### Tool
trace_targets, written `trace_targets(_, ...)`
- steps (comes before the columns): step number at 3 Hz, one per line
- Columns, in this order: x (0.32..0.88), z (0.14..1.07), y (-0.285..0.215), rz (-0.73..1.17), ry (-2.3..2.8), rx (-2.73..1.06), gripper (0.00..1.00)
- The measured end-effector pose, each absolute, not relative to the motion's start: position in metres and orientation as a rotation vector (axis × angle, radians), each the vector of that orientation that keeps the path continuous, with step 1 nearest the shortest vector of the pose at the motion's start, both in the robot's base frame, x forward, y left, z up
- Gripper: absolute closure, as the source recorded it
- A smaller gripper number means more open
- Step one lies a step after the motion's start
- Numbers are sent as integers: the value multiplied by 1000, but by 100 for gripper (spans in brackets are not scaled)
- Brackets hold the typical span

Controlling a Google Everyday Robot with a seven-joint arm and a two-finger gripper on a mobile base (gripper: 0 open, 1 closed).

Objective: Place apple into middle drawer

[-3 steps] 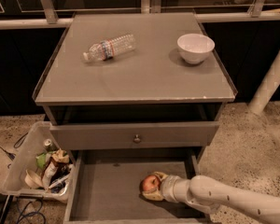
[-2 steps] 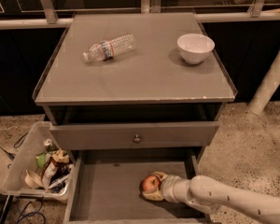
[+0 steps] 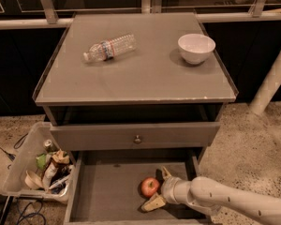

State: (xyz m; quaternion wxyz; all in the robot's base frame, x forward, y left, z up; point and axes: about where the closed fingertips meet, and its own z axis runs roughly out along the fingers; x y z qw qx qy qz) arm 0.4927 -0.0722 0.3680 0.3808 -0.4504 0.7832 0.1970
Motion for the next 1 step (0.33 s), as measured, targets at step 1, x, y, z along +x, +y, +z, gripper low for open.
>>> trace_targets(1, 493, 368, -72, 503, 1999, -1150, 0)
